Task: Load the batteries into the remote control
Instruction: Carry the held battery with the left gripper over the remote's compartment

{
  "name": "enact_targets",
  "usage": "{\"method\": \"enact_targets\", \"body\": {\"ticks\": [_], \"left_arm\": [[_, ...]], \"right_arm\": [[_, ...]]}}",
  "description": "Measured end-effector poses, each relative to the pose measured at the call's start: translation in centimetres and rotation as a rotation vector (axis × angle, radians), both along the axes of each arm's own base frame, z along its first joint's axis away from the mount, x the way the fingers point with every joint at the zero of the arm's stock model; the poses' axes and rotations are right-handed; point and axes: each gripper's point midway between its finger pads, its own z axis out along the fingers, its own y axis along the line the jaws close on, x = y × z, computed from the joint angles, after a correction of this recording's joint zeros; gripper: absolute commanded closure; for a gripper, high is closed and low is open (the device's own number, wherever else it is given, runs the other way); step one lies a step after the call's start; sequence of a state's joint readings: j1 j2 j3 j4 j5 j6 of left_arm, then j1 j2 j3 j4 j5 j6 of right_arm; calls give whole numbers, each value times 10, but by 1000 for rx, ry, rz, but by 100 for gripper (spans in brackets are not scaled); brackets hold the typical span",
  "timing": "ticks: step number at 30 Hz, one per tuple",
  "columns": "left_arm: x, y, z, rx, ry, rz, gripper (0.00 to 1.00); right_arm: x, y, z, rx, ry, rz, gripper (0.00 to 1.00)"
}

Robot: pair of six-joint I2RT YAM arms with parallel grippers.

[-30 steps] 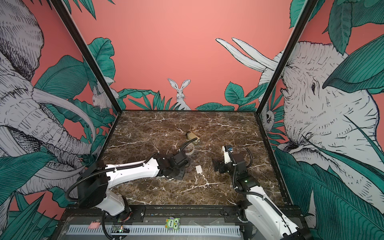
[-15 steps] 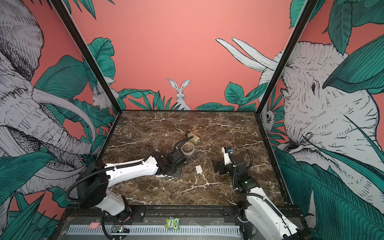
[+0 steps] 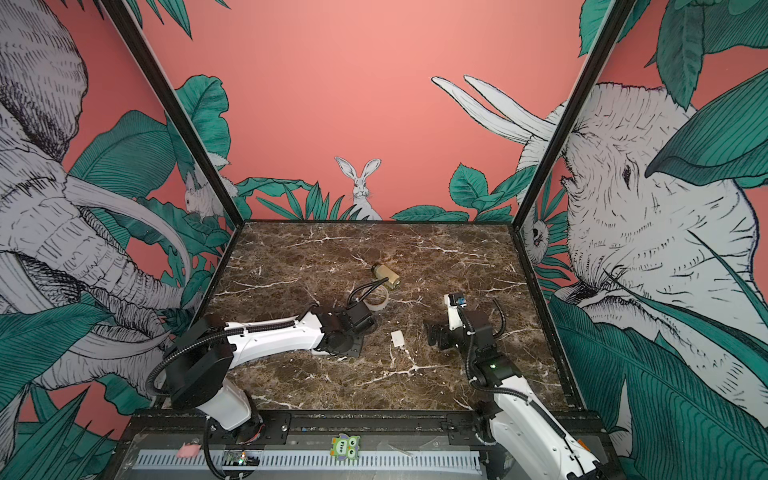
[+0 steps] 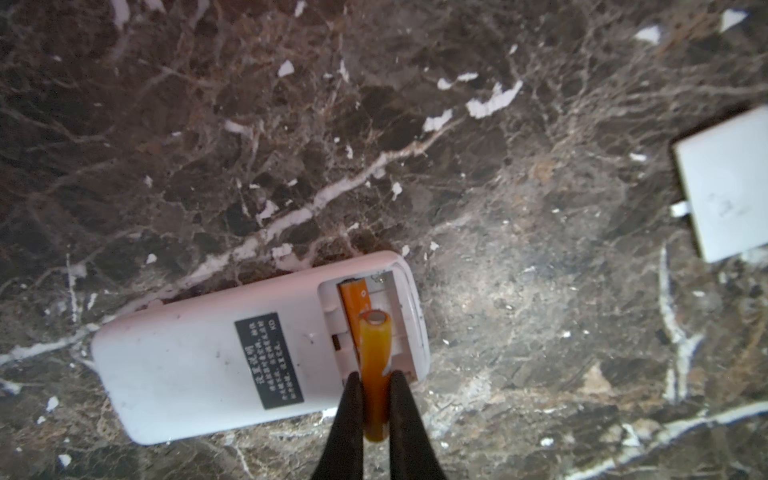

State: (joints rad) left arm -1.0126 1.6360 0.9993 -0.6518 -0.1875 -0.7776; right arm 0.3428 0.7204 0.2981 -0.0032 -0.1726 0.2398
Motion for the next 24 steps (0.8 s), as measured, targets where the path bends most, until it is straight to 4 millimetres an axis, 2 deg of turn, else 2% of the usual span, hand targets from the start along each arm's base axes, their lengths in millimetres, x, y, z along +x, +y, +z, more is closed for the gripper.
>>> {"method": "enact_targets", "body": {"ticks": [5,11,19,24], "left_arm": [[-2,-1,-7,7,20,-1,95],[-2,-1,-7,6,22,-1,90],[-3,-2,-8,2,28,-2,90],[-3,-2,-8,-4,36,5,85]], "right_arm": [[0,0,1,1,-4,0,9],[0,0,1,1,-4,0,9],[0,0,2,3,-9,0,10],[0,0,2,3,-9,0,10]]}}
